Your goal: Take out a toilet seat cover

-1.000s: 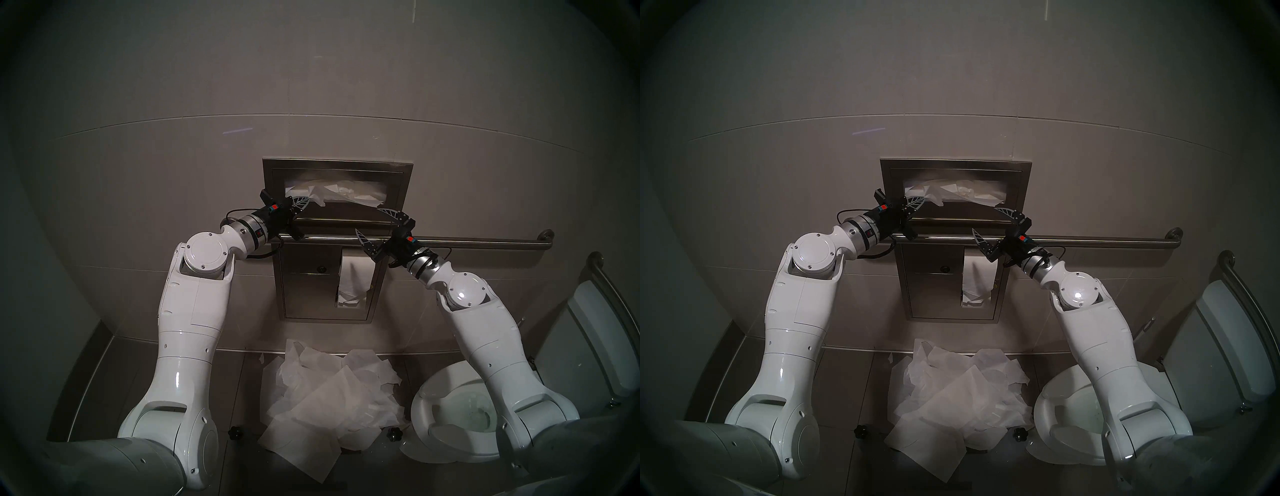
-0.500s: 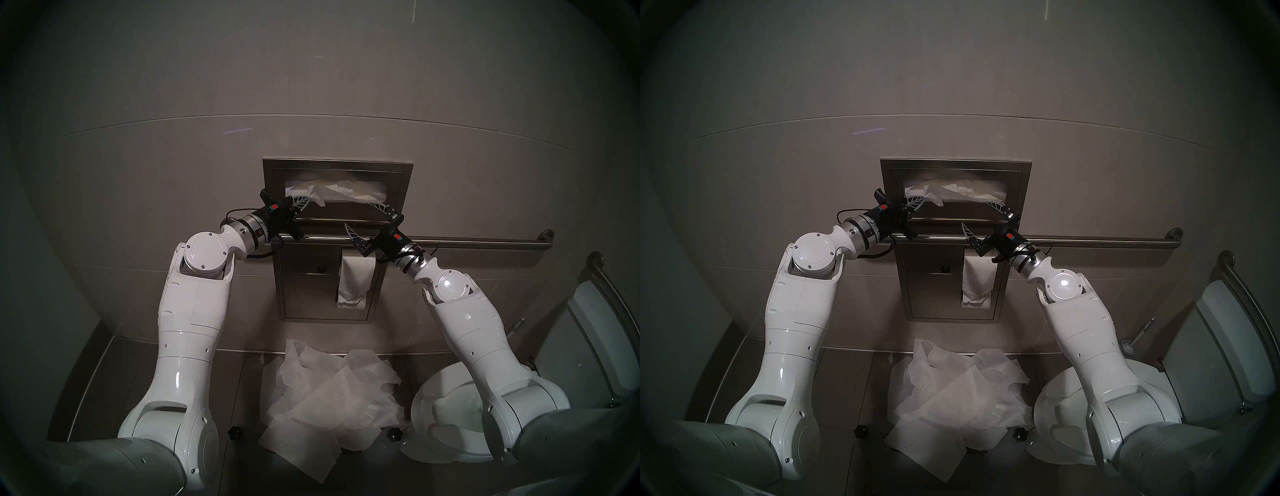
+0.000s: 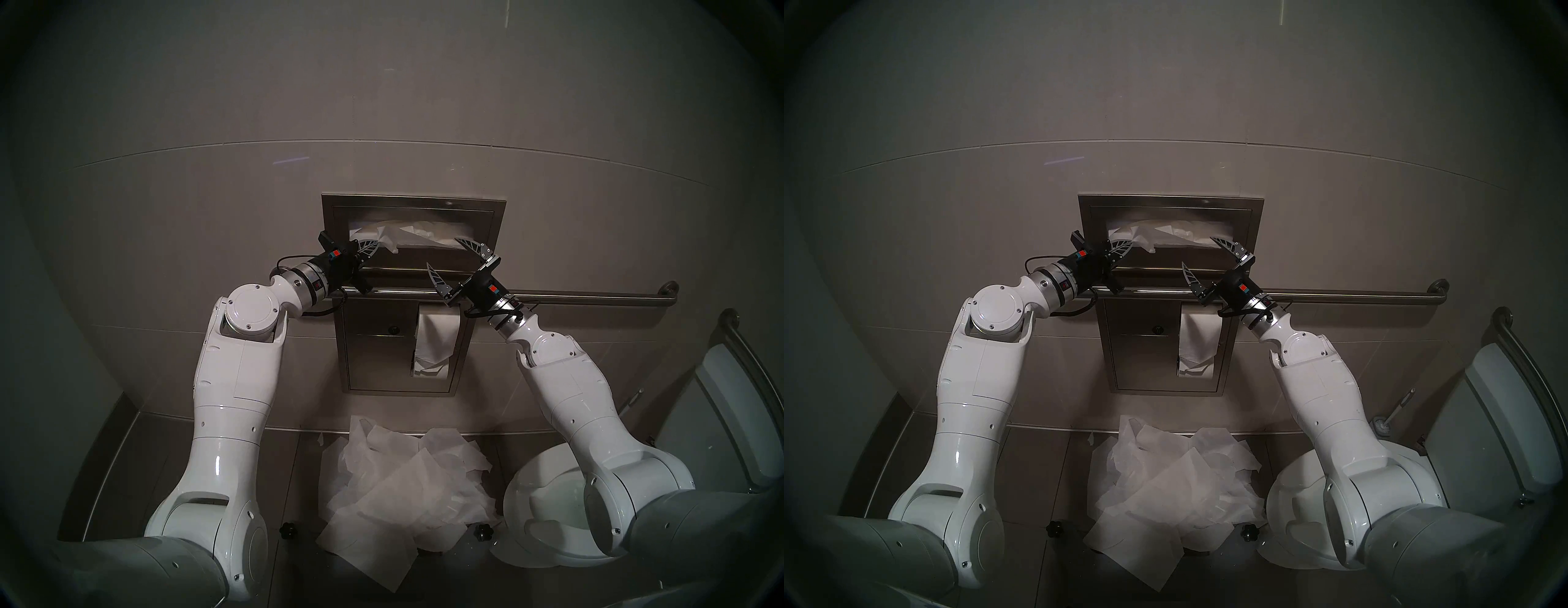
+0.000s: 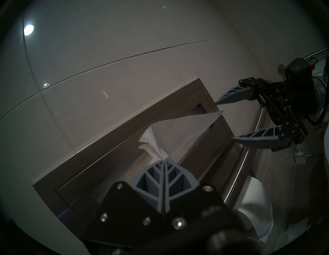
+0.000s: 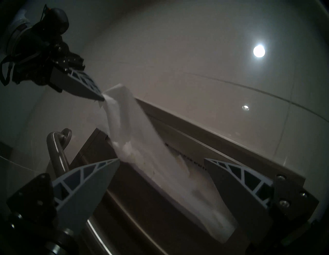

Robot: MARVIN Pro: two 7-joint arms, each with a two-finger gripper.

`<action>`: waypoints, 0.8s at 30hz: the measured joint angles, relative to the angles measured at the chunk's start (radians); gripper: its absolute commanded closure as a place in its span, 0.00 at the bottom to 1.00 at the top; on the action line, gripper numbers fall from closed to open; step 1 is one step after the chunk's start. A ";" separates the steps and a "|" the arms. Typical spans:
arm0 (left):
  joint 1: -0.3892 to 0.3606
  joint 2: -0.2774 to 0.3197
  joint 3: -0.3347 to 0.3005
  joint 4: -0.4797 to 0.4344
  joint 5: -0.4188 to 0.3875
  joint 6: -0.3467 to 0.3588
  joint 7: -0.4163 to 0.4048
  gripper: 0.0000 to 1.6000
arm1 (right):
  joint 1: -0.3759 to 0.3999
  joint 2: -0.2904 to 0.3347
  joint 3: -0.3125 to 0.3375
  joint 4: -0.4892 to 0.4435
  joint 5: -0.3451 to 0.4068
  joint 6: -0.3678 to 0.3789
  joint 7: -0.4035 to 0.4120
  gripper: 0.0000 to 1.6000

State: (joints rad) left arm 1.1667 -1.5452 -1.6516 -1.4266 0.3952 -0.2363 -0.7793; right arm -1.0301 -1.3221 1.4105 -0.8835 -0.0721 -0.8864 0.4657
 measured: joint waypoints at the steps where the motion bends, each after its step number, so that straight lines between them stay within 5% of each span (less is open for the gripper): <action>1: 0.000 0.000 0.000 0.000 0.000 0.000 0.000 1.00 | 0.007 0.000 0.000 0.006 0.002 -0.018 0.004 0.00; 11: 0.000 0.000 0.000 0.000 0.000 0.000 0.000 1.00 | 0.056 -0.008 0.004 0.073 0.051 -0.059 0.055 0.00; 24: 0.000 -0.001 -0.001 -0.001 0.000 0.000 0.000 1.00 | 0.107 -0.025 0.031 0.202 0.208 -0.065 0.161 0.00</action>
State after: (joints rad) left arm 1.1667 -1.5460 -1.6526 -1.4273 0.3957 -0.2368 -0.7795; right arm -0.9227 -1.3475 1.4410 -0.6820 0.1360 -0.9515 0.6265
